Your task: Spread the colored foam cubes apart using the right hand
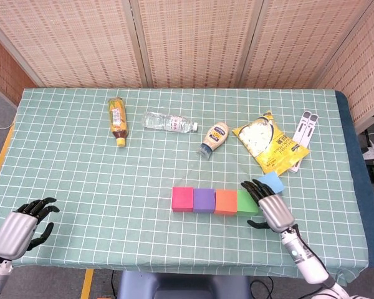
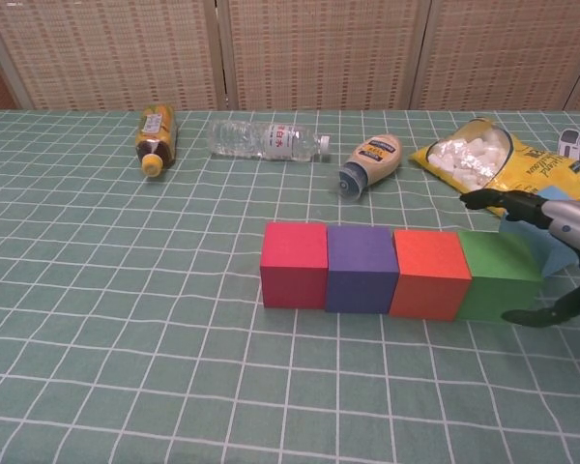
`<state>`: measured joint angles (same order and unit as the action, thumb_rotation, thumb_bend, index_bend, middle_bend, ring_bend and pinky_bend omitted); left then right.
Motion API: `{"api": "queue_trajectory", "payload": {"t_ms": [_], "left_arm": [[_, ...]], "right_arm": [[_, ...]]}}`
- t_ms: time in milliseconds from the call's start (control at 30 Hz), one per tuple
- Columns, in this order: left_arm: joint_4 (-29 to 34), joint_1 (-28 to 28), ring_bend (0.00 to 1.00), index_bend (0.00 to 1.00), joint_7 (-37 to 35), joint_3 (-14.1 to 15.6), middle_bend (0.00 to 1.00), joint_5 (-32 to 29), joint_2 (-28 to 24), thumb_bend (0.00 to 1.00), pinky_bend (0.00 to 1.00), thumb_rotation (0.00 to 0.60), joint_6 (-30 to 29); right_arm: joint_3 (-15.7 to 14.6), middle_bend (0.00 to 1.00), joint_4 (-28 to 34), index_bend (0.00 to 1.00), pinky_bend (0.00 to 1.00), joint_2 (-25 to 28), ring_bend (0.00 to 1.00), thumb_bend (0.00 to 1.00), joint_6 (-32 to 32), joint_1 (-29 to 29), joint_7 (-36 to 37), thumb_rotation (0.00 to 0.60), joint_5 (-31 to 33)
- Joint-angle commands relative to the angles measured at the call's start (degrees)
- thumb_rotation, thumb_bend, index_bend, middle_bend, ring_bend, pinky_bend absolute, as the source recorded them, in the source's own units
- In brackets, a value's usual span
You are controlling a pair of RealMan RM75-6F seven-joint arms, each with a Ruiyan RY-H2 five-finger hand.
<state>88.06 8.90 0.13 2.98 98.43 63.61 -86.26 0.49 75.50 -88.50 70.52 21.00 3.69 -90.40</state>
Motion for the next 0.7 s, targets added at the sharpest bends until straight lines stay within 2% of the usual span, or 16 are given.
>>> {"api": "queue_trajectory", "payload": {"t_ms": [33,167,233,333,400,700], "left_arm": [[0.0,0.0,0.29,0.38,-0.1,0.0,0.25,0.1,0.0,0.48,0.45,0.600,-0.1],[-0.1,-0.1,0.29,0.38,-0.3,0.1,0.25,0.3,-0.1,0.48,0.45,0.600,-0.3],[-0.1,-0.1,0.29,0.38,-0.4,0.1,0.25,0.3,-0.1,0.47,0.45,0.600,-0.3],[-0.1,0.0,0.29,0.38,-0.4,0.1,0.25,0.2,-0.1,0.48,0.45,0.600,-0.2],[-0.1,0.0,0.29,0.38,-0.4,0.1,0.25,0.2,-0.1,0.47,0.45,0.600,-0.2],[0.0,0.0,0.29,0.38,-0.1,0.2,0.25,0.3,0.0,0.48,0.45,0.600,-0.2]], "right_arm": [[1.2,0.12,-2.8,0.10,0.13,-3.1,0.00,0.06,-1.1,1.7,0.4,0.600,0.3],[1.9,0.18,-5.6,0.15,0.13,-5.6,0.00,0.06,0.1,2.1,1.0,0.600,0.1],[2.2,0.26,-6.8,0.20,0.13,-6.6,0.01,0.06,1.4,1.9,1.0,0.600,-0.2],[2.3,0.43,-8.8,0.29,0.13,-7.7,0.13,0.06,3.7,1.6,0.7,0.600,-1.1],[2.2,0.49,-9.3,0.31,0.13,-7.8,0.17,0.06,4.6,1.3,0.6,0.600,-1.4],[2.6,0.53,-7.4,0.32,0.13,-5.8,0.21,0.06,9.0,-0.2,-0.9,0.600,-1.9]]}}
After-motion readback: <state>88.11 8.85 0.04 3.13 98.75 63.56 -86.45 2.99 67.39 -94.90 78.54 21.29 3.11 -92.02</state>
